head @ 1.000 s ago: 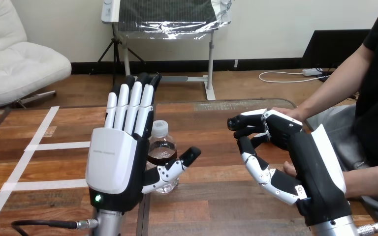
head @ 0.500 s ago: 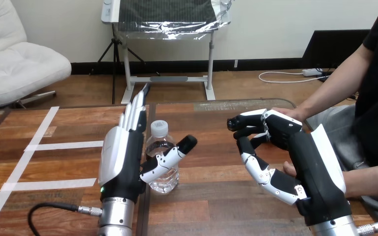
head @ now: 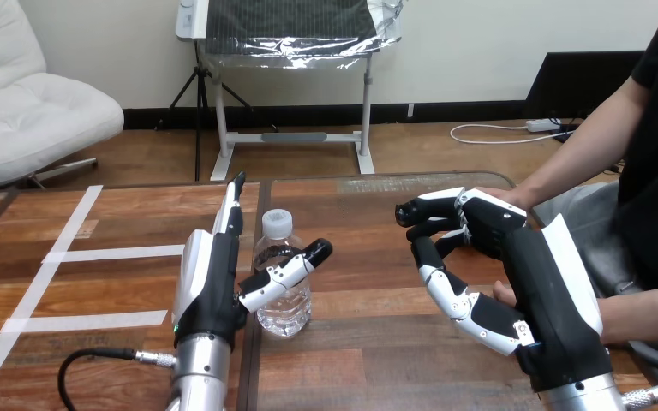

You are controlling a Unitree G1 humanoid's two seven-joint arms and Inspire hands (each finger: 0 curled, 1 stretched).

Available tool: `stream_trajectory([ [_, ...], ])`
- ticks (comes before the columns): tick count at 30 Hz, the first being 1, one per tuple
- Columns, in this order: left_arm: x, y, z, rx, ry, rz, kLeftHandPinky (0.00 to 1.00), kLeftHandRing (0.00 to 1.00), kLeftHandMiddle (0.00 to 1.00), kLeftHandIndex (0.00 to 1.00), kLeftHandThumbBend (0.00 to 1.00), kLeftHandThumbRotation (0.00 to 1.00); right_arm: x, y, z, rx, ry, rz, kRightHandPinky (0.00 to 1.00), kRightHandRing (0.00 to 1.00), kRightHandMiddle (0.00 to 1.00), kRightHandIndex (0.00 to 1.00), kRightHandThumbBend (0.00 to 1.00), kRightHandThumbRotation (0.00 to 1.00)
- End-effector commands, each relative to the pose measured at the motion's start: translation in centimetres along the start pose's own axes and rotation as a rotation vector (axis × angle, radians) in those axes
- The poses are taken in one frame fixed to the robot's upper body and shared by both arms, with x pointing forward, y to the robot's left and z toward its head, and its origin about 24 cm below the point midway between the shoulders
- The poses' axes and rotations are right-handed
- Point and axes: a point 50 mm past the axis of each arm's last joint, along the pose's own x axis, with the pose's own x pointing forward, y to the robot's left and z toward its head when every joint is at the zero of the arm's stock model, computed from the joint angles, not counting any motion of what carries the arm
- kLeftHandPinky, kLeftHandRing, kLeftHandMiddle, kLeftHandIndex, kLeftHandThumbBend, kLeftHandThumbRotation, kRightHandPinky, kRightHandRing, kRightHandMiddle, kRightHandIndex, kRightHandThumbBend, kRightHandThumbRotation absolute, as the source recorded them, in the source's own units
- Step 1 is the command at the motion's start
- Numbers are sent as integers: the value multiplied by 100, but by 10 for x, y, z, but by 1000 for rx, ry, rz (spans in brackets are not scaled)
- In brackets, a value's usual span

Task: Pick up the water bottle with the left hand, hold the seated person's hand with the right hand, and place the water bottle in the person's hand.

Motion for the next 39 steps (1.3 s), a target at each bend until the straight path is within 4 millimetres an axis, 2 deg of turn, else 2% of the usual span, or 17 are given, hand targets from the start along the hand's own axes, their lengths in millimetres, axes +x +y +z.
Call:
stream_trajectory([
  [1, 25, 6, 21, -29, -59, 43, 87, 94, 99, 100, 96, 52, 12, -5, 9, -17, -84, -12, 46, 59, 64, 61, 30, 0],
  [9, 32, 7, 17, -28, -28, 56, 84, 92, 98, 100, 96, 51, 12, -5, 9, -17, -83, -9, 46, 59, 64, 61, 30, 0],
  [19, 37, 7, 13, -1, 0, 55, 83, 92, 98, 100, 97, 53, 12, -5, 9, -14, -79, -9, 46, 60, 64, 61, 30, 0],
  [39, 45, 6, 7, 54, 48, 11, 85, 94, 99, 100, 100, 57, 11, -5, 9, -21, -76, -8, 48, 61, 65, 61, 31, 0],
])
